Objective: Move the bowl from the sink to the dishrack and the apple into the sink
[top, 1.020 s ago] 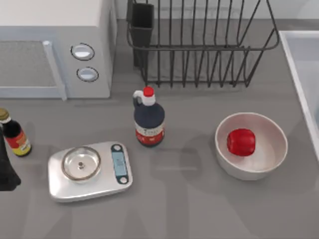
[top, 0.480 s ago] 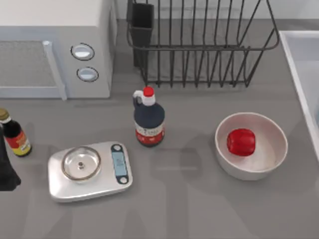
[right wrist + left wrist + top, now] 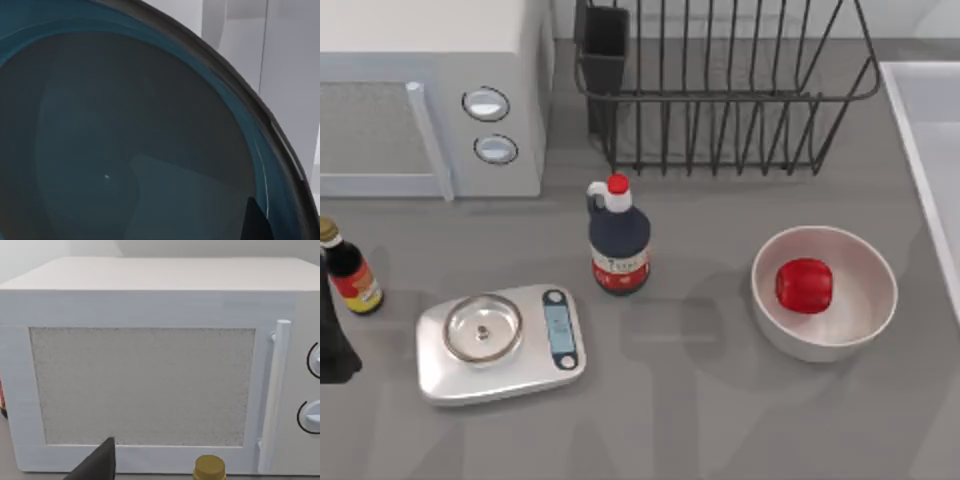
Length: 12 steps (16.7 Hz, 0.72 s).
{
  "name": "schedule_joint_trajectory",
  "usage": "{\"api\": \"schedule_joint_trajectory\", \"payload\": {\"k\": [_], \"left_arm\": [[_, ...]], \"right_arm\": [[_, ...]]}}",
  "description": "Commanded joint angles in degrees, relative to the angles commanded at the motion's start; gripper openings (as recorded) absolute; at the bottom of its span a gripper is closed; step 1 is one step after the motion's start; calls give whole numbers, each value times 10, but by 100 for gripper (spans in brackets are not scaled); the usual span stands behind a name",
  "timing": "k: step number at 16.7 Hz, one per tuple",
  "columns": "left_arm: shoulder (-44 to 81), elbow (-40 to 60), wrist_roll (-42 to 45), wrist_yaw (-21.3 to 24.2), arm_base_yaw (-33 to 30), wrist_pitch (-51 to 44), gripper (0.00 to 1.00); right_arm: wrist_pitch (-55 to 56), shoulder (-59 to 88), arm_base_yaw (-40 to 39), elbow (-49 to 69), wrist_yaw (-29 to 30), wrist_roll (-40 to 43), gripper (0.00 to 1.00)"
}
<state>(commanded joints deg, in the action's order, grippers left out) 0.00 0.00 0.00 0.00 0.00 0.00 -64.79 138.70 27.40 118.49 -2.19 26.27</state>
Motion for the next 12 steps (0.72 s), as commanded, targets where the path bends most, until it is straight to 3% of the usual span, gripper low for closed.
{"api": "schedule_joint_trajectory", "payload": {"k": [12], "left_arm": [[0, 0, 0, 0, 0, 0, 100]], "right_arm": [[-255, -488, 169, -238, -18, 174, 0]]}}
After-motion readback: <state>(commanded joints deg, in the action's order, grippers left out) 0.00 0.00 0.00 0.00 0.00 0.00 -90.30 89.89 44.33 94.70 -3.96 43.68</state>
